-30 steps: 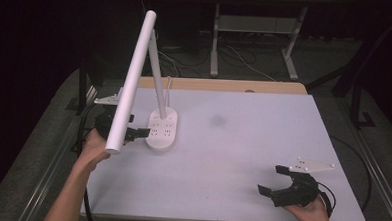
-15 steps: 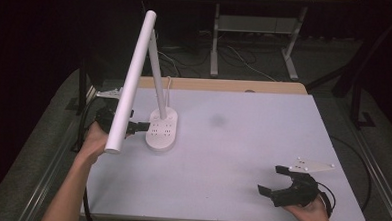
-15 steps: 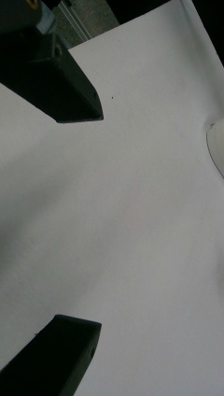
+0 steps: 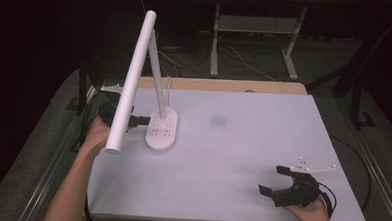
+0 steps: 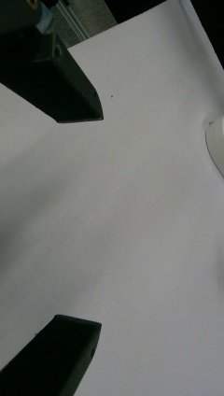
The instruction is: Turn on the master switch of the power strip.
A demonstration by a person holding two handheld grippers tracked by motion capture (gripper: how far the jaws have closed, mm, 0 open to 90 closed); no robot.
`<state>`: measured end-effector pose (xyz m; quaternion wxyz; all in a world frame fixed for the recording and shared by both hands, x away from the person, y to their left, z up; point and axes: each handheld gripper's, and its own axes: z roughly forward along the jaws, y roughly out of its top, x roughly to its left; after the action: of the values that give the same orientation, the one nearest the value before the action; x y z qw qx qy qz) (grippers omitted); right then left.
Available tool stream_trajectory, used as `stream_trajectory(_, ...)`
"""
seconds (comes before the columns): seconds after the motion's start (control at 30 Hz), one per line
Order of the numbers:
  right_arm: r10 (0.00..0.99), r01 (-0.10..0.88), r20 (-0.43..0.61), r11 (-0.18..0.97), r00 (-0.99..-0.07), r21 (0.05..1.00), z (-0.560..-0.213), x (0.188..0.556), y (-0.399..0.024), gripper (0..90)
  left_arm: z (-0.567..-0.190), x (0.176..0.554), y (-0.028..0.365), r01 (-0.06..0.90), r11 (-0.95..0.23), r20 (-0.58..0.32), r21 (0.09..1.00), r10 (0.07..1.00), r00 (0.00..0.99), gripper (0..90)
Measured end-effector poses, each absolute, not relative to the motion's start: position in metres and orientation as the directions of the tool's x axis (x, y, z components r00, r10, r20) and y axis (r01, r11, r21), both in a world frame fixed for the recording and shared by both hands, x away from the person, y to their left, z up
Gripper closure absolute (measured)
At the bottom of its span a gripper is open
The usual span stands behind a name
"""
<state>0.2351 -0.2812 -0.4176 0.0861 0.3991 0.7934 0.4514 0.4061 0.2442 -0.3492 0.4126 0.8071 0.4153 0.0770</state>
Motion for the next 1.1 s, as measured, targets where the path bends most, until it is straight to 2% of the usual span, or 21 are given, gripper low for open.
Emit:
stream_trajectory(0.37,0.710,0.560,0.230,0.271,-0.666,0.783,-0.418,0.235,-0.282,0.5,-0.363,0.422,0.246,0.635,-0.277,-0.250,0.721,0.751,0.611,5.2)
stream_trajectory(0.5,0.710,0.559,0.229,0.272,-0.666,0.783,-0.418,0.236,-0.283,0.5,-0.366,0.425,0.247,0.648,-0.239,-0.269,0.723,0.766,0.583,9.5)
stream_trajectory(0.53,0.710,0.559,0.229,0.272,-0.666,0.783,-0.418,0.236,-0.283,0.5,-0.367,0.426,0.248,0.652,-0.221,-0.278,0.725,0.773,0.571,13.7)
stream_trajectory(0.73,0.709,0.561,0.231,0.272,-0.666,0.782,-0.418,0.235,-0.284,0.5,-0.373,0.432,0.254,0.672,-0.178,-0.312,0.719,0.781,0.541,18.4)
stream_trajectory(1.1,0.712,0.562,0.232,0.268,-0.662,0.783,-0.418,0.235,-0.286,0.5,-0.385,0.440,0.255,0.679,-0.100,-0.350,0.728,0.797,0.492,36.8)
